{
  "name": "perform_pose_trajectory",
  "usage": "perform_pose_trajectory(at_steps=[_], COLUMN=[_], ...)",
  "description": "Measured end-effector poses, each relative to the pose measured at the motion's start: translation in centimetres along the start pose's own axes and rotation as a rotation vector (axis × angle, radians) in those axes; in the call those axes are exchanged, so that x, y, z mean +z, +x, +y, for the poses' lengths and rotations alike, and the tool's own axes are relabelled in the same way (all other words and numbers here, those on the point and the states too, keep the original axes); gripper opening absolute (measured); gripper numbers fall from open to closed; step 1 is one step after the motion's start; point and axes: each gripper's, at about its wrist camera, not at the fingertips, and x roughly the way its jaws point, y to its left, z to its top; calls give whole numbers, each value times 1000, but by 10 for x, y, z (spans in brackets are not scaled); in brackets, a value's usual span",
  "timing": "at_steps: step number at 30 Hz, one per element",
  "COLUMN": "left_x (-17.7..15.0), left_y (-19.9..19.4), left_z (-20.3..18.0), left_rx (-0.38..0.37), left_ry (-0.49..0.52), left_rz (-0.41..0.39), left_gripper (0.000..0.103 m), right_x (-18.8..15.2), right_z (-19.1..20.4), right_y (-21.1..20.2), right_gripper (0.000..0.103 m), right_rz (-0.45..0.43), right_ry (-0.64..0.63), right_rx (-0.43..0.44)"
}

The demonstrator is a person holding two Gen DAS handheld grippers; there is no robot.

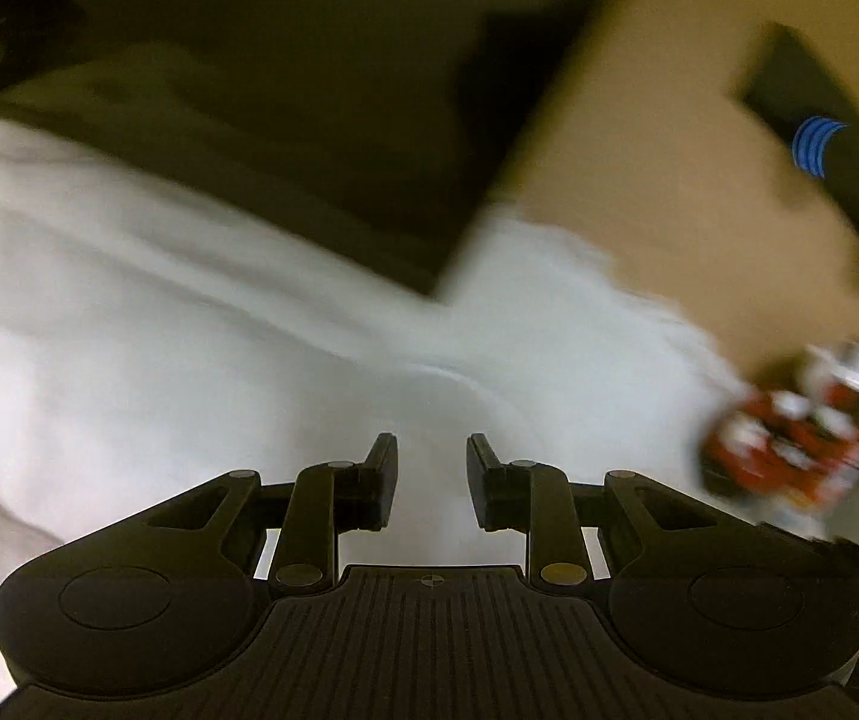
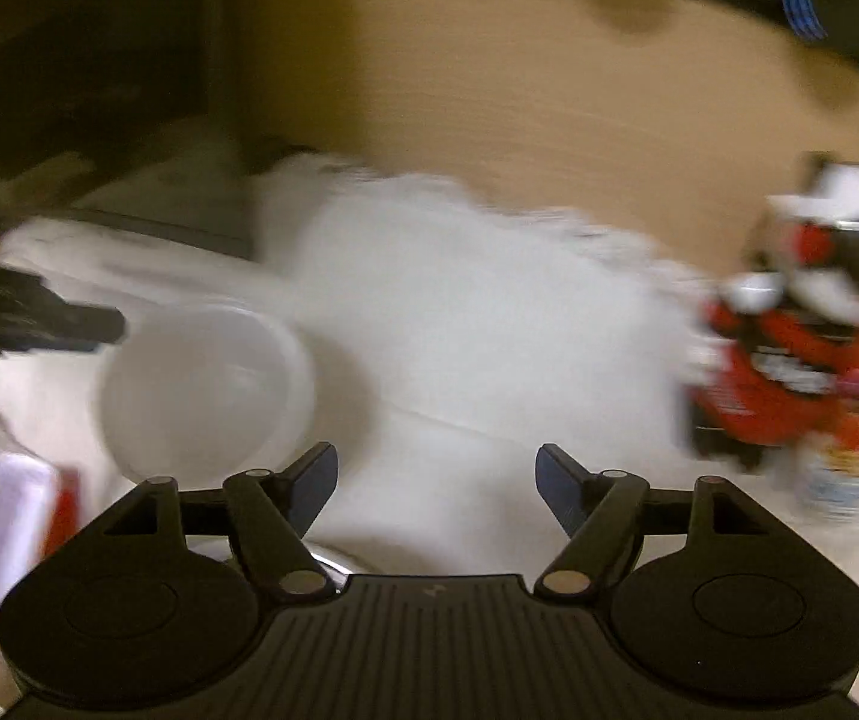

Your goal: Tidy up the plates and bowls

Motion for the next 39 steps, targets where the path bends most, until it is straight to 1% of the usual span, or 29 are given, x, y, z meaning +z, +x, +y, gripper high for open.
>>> perform_pose_trajectory(at_steps=[1,3,5,8,9,10,11,12,13,14,15,17,19,21,24,27,30,33,36,38,39], left_x=[4,6,5,2,0,0,-1,-2,-3,-3,-3,-1,1,1,-3,-14,-33,-62,-93,-115,-126], left_y=[6,19,34,52,57,64,72,78,83,86,86,77,66,52,30,14,7,3,5,6,11], left_z=[10,22,28,35,38,39,40,40,41,40,36,23,2,-22,-67,-118,-167,-215,-252,-268,-274], left_rx=[23,24,24,23,23,22,26,25,16,11,16,12,-12,-49,-99,-157,-227,-279,-308,-313,-309], left_ry=[-14,-32,-30,-24,-26,-24,-24,-27,-37,-47,-40,3,29,55,118,191,249,323,396,438,453], left_rz=[11,39,75,129,143,155,170,184,205,223,224,201,180,157,133,138,167,214,286,330,348], left_gripper=[27,27,27,27,28,28,27,28,27,29,28,28,28,28,28,29,29,29,30,30,30], right_x=[5,16,23,25,25,23,20,18,14,11,11,12,15,16,10,-4,-24,-51,-76,-93,-100], right_z=[6,16,25,41,44,45,47,49,51,53,54,50,39,25,-6,-45,-87,-125,-153,-169,-174], right_y=[10,36,62,94,104,115,125,133,138,138,134,115,88,60,14,-32,-70,-107,-132,-143,-142], right_gripper=[74,72,67,66,63,59,47,32,27,25,25,25,25,25,25,25,25,25,26,27,27], right_rz=[15,50,79,127,149,176,208,241,271,284,273,221,158,98,26,-27,-50,-61,-59,-48,-36], right_ry=[24,85,121,128,138,149,159,165,168,166,159,134,124,108,103,132,182,213,231,250,260], right_rx=[39,87,94,83,85,97,115,133,152,163,160,163,154,127,86,49,1,-55,-114,-132,-134])
